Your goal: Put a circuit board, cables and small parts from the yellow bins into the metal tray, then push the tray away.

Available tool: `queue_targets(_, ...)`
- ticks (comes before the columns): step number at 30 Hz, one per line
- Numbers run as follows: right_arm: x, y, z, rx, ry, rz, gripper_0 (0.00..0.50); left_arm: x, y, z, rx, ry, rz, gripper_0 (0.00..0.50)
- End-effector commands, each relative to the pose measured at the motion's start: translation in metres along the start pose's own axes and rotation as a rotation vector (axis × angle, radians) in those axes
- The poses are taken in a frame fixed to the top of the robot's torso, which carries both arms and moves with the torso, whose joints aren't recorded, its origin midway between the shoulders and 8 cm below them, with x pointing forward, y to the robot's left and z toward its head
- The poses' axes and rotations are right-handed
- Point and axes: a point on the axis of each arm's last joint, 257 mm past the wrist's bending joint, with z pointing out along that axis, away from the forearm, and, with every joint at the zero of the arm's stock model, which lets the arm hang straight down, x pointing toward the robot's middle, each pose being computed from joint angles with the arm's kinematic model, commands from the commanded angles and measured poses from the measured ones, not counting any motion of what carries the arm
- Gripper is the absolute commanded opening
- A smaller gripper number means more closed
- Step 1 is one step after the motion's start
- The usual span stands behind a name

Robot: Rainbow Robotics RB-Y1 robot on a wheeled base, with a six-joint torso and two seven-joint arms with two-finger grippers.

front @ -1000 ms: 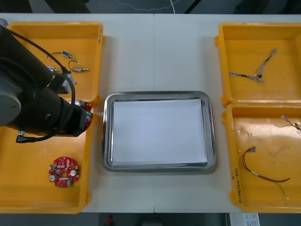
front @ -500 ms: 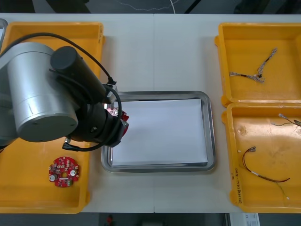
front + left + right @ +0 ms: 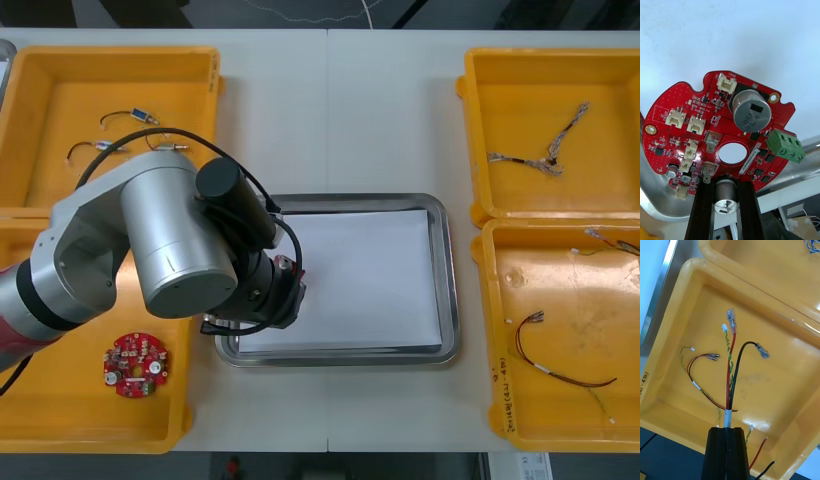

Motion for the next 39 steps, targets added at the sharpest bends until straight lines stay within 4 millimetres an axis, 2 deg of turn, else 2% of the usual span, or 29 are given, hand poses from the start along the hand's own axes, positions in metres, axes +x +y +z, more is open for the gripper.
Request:
queue_targets(1, -0.007, 0.007, -0.004, 0.031, 0.011, -0.102, 0.01, -0.009, -0.02, 0.004, 0.024, -0.023, -0.015, 0.001)
queue_targets(11, -0.012, 0.01, -0.004, 0.035, 0.004, -0.124, 0.011, 0.001, -0.011, 0.022, -0.022, -0.009, -0.001, 0.001)
queue_targets(19, -0.014, 0.012, -0.005, 0.031, -0.003, -0.132, 0.01, 0.005, -0.012, 0.024, -0.023, 0.001, -0.001, 0.008)
queue_targets(20, -0.014, 0.013, -0.005, 0.028, -0.003, -0.133, 0.012, 0.005, -0.012, 0.024, -0.023, -0.001, -0.001, 0.092)
queue_targets(21, -0.015, 0.013, -0.005, 0.027, -0.004, -0.134, 0.011, 0.005, -0.012, 0.024, -0.023, -0.001, -0.002, 0.236)
queue_targets(22, -0.015, 0.013, -0.006, 0.026, -0.005, -0.136, 0.014, 0.005, -0.013, 0.023, -0.021, -0.002, -0.004, 0.294)
queue_targets(24, -0.016, 0.015, -0.005, 0.02, -0.005, -0.14, 0.011, 0.005, -0.013, 0.023, -0.022, -0.003, -0.007, 0.5)
queue_targets(32, -0.017, 0.019, -0.005, 0.008, -0.005, -0.152, 0.012, 0.007, -0.017, 0.016, -0.016, -0.013, 0.002, 0.5)
queue_targets(39, -0.029, 0.03, -0.006, -0.01, -0.016, -0.203, 0.011, 0.008, -0.02, 0.003, -0.013, -0.032, 0.007, 0.5)
